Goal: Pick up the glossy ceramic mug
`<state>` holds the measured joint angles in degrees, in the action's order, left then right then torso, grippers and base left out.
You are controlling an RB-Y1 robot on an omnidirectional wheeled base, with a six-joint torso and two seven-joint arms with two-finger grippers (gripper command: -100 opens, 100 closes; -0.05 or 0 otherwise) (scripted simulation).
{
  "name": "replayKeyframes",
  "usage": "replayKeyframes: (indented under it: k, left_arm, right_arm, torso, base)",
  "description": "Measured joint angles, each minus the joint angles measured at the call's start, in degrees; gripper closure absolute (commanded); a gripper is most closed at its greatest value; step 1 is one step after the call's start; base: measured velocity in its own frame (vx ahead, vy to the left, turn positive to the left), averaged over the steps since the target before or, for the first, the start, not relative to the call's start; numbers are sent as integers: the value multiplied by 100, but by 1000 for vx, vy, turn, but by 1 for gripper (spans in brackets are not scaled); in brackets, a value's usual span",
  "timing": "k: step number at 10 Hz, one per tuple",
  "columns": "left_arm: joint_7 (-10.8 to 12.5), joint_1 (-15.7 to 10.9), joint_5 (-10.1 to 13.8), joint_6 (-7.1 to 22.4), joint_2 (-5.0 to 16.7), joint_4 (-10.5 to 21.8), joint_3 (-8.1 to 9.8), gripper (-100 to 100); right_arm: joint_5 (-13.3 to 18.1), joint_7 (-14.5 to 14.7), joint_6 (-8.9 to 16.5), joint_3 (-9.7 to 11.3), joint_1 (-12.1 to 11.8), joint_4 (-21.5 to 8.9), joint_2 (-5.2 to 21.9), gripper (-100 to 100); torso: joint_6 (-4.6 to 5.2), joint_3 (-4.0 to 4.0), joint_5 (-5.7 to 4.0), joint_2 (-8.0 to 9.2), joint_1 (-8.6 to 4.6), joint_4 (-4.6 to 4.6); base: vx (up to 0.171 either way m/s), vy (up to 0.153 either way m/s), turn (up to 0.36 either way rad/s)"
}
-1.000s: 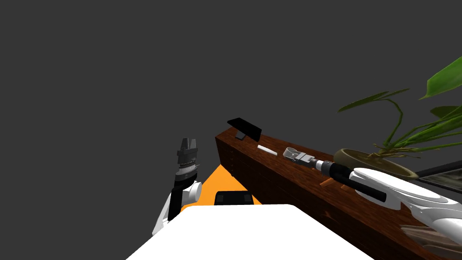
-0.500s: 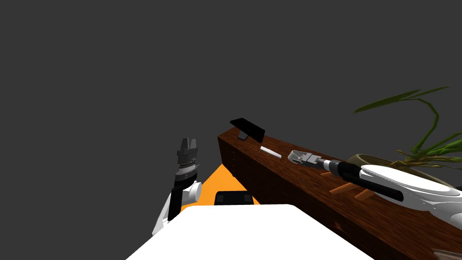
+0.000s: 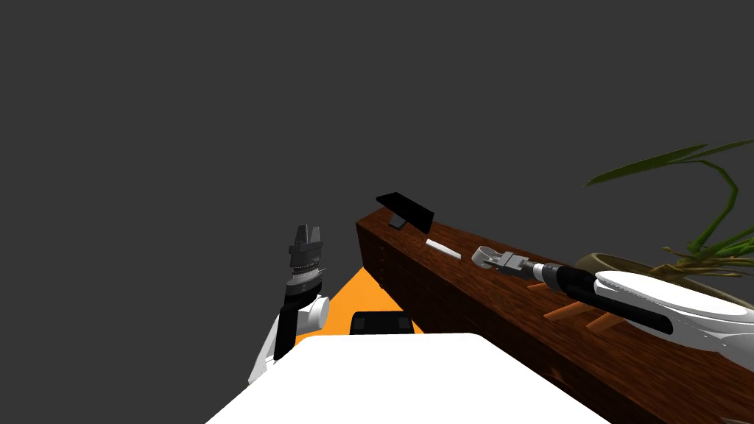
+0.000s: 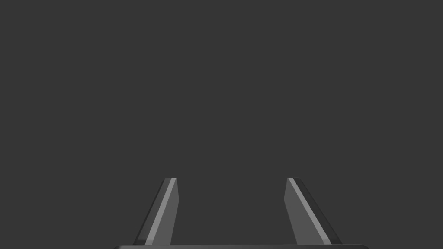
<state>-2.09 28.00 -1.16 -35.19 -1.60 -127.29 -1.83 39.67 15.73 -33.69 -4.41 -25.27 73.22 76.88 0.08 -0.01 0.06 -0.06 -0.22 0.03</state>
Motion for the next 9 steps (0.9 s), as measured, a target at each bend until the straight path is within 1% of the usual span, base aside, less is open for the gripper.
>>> replayKeyframes:
  k: [1, 3, 4, 5, 6, 7, 8, 9]
  left_arm:
    - [0, 0, 0, 0, 0, 0, 0, 0]
    - [0, 0, 0, 0, 0, 0, 0, 0]
    - [0, 0, 0, 0, 0, 0, 0, 0]
    - [0, 0, 0, 0, 0, 0, 0, 0]
    - [0, -1, 0, 0, 0, 0, 0, 0]
    - [0, -1, 0, 0, 0, 0, 0, 0]
    - [0, -1, 0, 0, 0, 0, 0, 0]
    - [0, -1, 0, 0, 0, 0, 0, 0]
  right_arm:
    - [-4, 1, 21, -30, 18, -11, 19, 100]
    - [-5, 1, 19, -31, 18, -7, 19, 100]
    - [-5, 1, 19, -31, 18, -7, 19, 0]
    - [-5, 1, 19, -31, 18, -7, 19, -100]
    - [39, -11, 67, -71, -22, -103, 71, -100]
    - [72, 39, 43, -127, -22, -316, 76, -100]
    - [69, 38, 46, -247, -181, -340, 146, -100]
    - [110, 17, 66, -292, -198, -502, 220, -100]
  torso:
    - [-2, -6, -22, 1, 2, -13]
    - [-3, -13, -28, -9, -10, -17]
    - [-3, -14, -28, -10, -11, -17]
    - [-3, -14, -28, -11, -11, -18]
    - [-3, -5, -27, 7, -8, -14]
    - [0, 5, -27, 23, -9, -10]
    - [10, 18, -7, 39, 0, 0]
    - [12, 31, 16, 55, 17, 10]
  base:
    - [0, 0, 0]
    - [0, 0, 0]
    - [0, 0, 0]
    - [-63, 13, 33]
    - [-105, 13, 30]
    - [-110, 18, 36]
    - [-122, 24, 22]
    - [-120, 27, 28]
